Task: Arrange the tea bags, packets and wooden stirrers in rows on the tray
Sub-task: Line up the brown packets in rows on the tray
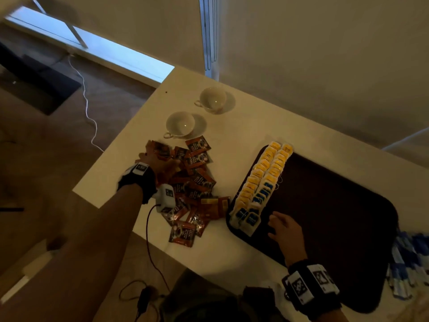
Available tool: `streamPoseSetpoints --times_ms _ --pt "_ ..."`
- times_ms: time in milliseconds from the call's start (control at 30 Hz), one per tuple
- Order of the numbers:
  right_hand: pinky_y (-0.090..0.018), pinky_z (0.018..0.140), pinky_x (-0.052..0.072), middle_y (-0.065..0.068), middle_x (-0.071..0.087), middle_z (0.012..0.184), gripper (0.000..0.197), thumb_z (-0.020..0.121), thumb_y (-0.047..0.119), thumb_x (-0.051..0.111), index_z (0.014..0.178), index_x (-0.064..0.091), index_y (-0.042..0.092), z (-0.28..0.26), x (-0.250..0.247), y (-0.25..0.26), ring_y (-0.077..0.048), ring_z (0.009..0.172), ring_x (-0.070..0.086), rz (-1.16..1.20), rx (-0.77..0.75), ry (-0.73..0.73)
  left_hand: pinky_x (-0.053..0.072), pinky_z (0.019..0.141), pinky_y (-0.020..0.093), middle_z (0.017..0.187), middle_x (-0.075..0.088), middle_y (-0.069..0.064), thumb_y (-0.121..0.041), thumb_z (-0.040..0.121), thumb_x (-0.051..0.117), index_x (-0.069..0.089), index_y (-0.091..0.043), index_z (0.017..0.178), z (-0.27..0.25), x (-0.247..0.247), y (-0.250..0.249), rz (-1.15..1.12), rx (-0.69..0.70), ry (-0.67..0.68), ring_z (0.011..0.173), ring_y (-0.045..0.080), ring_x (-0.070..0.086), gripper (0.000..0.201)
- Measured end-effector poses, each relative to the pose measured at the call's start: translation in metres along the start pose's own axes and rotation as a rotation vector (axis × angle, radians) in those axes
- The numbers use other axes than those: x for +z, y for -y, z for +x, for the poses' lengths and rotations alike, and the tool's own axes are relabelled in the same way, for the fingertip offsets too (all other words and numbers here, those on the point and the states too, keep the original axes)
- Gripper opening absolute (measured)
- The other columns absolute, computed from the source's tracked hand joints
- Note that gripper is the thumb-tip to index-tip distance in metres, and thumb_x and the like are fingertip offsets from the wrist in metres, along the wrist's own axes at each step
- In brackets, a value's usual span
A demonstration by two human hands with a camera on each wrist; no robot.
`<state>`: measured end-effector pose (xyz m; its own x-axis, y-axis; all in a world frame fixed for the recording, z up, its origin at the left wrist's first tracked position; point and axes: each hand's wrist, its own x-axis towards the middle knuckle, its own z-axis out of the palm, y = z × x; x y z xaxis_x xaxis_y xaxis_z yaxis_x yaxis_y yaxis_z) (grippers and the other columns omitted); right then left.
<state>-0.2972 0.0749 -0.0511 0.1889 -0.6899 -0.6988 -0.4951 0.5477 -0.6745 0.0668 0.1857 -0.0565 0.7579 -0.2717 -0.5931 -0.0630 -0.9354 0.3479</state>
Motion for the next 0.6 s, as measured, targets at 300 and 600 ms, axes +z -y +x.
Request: streamPoseSetpoints --times_ms 300,600 --pt "-0.037 0.085 0.048 -0.013 0.055 0.124 0.033 0.096 0.017 0.05 0.127 0.052 0.007 -0.005 -0.024 -0.008 -0.021 0.104 0.056 0.031 0.046 -0.063 0.03 0.101 0.057 0.128 0.044 0.018 -0.046 0.067 0.077 0.026 -0.018 0.132 0.005 0.017 -0.008 -0.023 -0.012 -0.101 0.125 0.038 0.03 0.087" --pt "-0.036 0.083 0.047 -0.01 0.056 0.118 0.031 0.097 0.016 0.049 0.126 0.053 0.008 -0.013 -0.035 -0.002 -0.02 0.101 0.056 0.118 0.043 -0.078 0.049 0.07 0.041 0.083 0.056 0.001 -0.029 0.084 0.06 0.041 -0.019 0.096 -0.012 0.024 -0.005 -0.265 0.164 -0.266 0.083 0.031 0.059 0.024"
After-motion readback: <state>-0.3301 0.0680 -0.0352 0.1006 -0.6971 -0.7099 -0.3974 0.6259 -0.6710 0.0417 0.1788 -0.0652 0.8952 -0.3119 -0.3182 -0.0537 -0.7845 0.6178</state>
